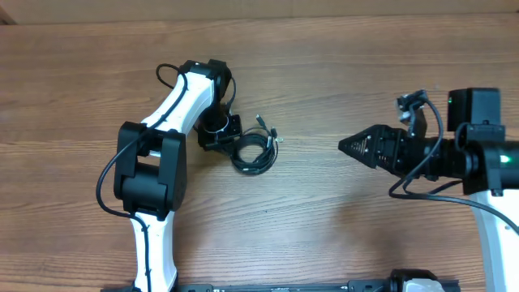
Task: Untangle cables
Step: 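Bring the right gripper in and grasp the cable bundle beside the left, then pull the grippers apart to stretch the cable loops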
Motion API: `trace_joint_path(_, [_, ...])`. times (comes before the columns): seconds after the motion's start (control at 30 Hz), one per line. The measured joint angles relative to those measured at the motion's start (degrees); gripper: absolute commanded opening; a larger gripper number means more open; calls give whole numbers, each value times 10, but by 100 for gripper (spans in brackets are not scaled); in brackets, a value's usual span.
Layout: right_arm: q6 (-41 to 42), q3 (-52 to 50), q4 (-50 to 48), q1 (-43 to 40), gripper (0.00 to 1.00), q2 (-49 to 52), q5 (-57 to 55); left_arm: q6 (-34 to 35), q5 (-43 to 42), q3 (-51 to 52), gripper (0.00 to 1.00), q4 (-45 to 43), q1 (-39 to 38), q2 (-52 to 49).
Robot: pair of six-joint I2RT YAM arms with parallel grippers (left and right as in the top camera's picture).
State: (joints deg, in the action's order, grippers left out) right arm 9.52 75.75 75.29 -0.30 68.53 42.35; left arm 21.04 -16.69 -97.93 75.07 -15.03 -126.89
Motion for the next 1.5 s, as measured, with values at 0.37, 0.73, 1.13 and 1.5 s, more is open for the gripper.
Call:
trace_joint_path(0.37, [102,0,-54,109,89,69,-128,-40,-94,-80,4,10,0,95])
trace_joint_path(0.73, [129,0,-99,186,89,172,-116,-50,-162,-101,4,-40,0,275])
trace_joint_path(1.13, [130,0,-133,211,94,179,-90,-6,-160,-101,4,-104,0,338])
trace_joint_path(1.5, [160,0,-257,211,92,179,-19,81,-114,-101,4,-106,-34,337])
